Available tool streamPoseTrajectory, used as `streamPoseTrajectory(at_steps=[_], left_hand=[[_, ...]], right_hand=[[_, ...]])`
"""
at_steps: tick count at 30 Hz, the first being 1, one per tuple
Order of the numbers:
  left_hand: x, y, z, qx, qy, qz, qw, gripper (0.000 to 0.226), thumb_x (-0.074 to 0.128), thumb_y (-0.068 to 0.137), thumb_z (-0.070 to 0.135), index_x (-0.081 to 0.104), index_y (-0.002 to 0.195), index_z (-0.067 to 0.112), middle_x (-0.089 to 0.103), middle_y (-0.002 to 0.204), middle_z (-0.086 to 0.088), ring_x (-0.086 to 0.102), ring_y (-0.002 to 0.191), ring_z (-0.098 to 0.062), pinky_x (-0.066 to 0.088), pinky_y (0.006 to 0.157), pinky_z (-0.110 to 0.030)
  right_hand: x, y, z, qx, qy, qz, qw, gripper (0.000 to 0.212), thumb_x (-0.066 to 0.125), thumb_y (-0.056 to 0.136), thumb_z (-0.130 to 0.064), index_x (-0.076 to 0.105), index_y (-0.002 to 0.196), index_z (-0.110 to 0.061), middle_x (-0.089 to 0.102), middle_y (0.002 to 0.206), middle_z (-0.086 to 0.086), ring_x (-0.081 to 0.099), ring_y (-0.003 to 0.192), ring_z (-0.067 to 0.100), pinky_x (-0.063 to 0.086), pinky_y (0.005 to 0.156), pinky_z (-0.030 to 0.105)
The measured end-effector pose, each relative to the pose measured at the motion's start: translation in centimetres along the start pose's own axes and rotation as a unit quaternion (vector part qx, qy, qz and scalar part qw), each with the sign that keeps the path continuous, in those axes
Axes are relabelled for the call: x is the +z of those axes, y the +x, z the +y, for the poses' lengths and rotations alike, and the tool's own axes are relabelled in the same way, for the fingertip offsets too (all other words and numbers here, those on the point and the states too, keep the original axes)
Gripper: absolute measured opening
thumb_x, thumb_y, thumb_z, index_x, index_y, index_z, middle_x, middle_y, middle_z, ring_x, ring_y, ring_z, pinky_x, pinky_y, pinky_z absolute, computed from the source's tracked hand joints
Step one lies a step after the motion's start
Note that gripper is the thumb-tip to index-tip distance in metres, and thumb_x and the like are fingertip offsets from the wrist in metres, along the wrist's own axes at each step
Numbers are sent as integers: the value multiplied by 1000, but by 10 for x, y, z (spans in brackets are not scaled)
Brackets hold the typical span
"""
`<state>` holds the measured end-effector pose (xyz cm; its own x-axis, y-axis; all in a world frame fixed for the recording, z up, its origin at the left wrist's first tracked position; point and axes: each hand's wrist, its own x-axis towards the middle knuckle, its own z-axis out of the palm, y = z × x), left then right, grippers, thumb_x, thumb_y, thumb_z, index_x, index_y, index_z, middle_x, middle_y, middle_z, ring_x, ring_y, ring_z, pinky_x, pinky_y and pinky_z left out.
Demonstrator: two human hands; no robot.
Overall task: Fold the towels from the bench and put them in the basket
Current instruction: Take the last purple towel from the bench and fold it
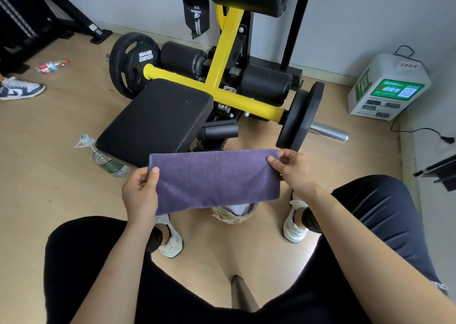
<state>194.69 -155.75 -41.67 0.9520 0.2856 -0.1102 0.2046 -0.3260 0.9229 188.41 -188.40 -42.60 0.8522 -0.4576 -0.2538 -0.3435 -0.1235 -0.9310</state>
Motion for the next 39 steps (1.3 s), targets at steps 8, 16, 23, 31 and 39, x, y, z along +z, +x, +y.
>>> streamPoseTrajectory(at_steps=[8,16,23,31,39], left_hand=[[18,-20,4,58,36,-82,994,8,66,98,28,67,96,20,70,89,5,67,86,-15,51,71,-28],[43,-49,5,69,2,-181,981,5,70,95,19,68,92,16,72,85,0,68,81,-15,55,74,-34],[53,-68,7,71,-18,-235,969,7,70,96,19,67,91,16,71,83,-3,68,81,-22,55,72,-40],[51,-75,15,28,-100,-257,961,19,76,88,23,68,104,16,76,97,-3,74,93,-20,59,81,-30],[46,-69,15,51,-80,-221,971,22,77,84,24,62,97,14,72,90,-8,72,87,-19,57,76,-39]], right_hand=[[13,-13,-6,-41,-49,27,998,13,65,96,-26,65,89,-14,70,82,6,61,72,17,52,64,34],[39,-41,-16,-57,3,-48,997,9,64,96,-15,65,91,-8,64,71,0,59,60,9,50,50,25],[61,-56,-17,-60,32,-105,992,5,62,97,-11,68,97,-9,70,83,17,68,72,22,61,59,39],[64,-65,-24,-47,97,-216,970,33,51,100,-1,69,119,-21,72,95,9,70,85,21,60,82,33],[60,-67,-26,-71,83,-288,951,48,46,94,16,63,128,-12,69,103,6,64,95,15,53,94,25]])
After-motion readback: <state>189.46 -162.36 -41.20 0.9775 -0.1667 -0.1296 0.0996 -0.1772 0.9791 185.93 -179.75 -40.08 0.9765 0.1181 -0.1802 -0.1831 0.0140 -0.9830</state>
